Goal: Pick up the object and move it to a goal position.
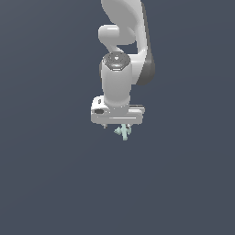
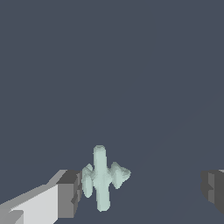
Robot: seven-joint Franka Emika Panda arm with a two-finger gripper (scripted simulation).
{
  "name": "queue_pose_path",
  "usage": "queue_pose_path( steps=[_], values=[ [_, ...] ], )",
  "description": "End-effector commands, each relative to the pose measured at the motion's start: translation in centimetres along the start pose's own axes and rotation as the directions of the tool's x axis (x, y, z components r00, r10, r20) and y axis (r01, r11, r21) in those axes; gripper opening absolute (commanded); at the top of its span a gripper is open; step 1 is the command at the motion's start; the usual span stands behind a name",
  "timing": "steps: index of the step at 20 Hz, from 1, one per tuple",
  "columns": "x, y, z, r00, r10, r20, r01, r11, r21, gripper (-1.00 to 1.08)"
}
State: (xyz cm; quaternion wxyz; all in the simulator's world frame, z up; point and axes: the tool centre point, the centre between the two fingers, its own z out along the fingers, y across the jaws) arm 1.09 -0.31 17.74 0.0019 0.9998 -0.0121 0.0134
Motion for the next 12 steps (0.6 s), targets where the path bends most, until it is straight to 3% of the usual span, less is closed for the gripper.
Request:
queue_pose_path(
  steps=[1, 12],
  values=[
    [0.0, 0.0, 0.0, 1.0, 0.0, 0.0, 0.0, 1.0, 0.0, 1.0],
    [0.39, 0.86, 0.04, 1.0, -0.009, -0.004, 0.009, 1.0, -0.002, 1.0]
  ],
)
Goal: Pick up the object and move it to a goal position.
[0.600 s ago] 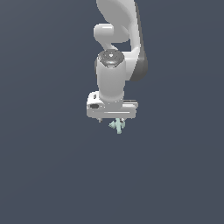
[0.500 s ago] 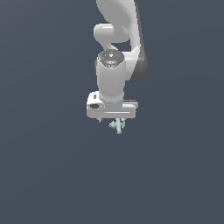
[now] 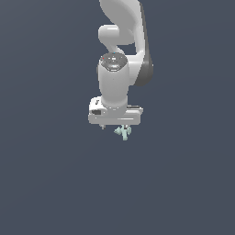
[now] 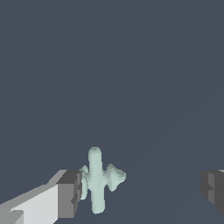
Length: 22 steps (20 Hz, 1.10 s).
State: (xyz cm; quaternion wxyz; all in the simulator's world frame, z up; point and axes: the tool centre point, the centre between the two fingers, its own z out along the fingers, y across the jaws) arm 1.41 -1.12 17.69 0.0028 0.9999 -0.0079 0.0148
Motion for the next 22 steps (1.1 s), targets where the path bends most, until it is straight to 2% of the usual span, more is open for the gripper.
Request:
queue_pose_path(
  steps=[1, 7, 14, 18, 22],
  values=[
    [0.0, 0.0, 0.0, 1.0, -0.001, -0.001, 0.001, 1.0, 0.0, 1.0],
    [-0.2, -0.2, 0.4, 1.0, -0.03, 0.001, 0.03, 1.0, -0.001, 1.0],
    [-1.1, -0.7, 1.8, 0.991, -0.135, 0.006, 0.135, 0.991, -0.002, 1.0],
    [-2.0, -1.3, 3.1, 0.974, -0.228, 0.01, 0.228, 0.974, -0.002, 1.0],
    [-3.2, -2.0, 4.6, 0.939, -0.343, 0.014, 0.343, 0.939, 0.001, 1.0]
  ],
)
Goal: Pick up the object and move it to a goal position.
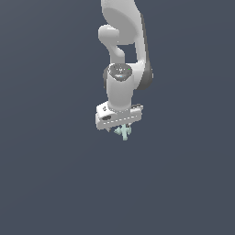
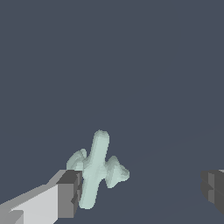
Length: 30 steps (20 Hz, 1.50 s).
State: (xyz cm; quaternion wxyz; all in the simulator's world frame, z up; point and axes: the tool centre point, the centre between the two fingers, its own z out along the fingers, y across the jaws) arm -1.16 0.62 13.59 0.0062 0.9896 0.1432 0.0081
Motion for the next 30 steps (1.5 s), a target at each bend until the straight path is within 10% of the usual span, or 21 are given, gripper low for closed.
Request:
queue_pose_path(
  steps=[1, 19, 30],
  values=[
    [-0.6, -0.7, 1.0, 0.997, -0.079, 0.003, 0.079, 0.997, 0.001, 1.0],
    [-4.0, -4.5, 5.6, 0.885, -0.466, 0.006, 0.466, 0.884, 0.018, 1.0],
    [-4.2, -4.7, 6.6, 0.877, -0.481, 0.006, 0.481, 0.877, 0.02, 1.0]
  ],
)
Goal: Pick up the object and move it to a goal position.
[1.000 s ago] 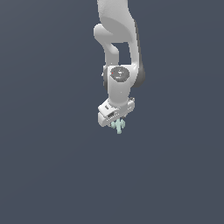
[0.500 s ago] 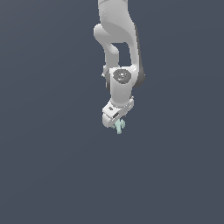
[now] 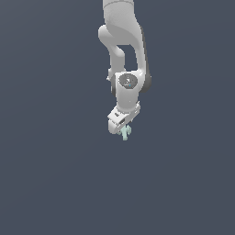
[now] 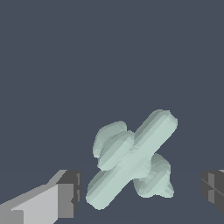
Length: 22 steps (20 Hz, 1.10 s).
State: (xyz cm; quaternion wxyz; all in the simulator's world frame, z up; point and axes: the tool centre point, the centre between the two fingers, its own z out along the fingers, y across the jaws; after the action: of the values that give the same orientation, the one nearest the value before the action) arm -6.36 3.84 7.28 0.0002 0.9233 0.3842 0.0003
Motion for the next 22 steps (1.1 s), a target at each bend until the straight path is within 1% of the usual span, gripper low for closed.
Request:
queue_pose_path(
  steps=[1, 8, 13, 14, 22],
  values=[
    [0.0, -0.1, 0.7, 1.0, -0.001, 0.001, 0.001, 1.0, 0.001, 1.0],
    [-0.1, -0.1, 3.9, 1.0, -0.004, 0.0, 0.004, 1.0, 0.001, 1.0],
    [-0.1, -0.1, 4.6, 1.0, -0.005, 0.0, 0.005, 1.0, 0.001, 1.0],
    [-0.1, -0.1, 4.6, 1.0, -0.005, 0.0, 0.005, 1.0, 0.001, -1.0],
    [-0.1, -0.1, 4.6, 1.0, -0.005, 0.0, 0.005, 1.0, 0.001, -1.0]
  ],
)
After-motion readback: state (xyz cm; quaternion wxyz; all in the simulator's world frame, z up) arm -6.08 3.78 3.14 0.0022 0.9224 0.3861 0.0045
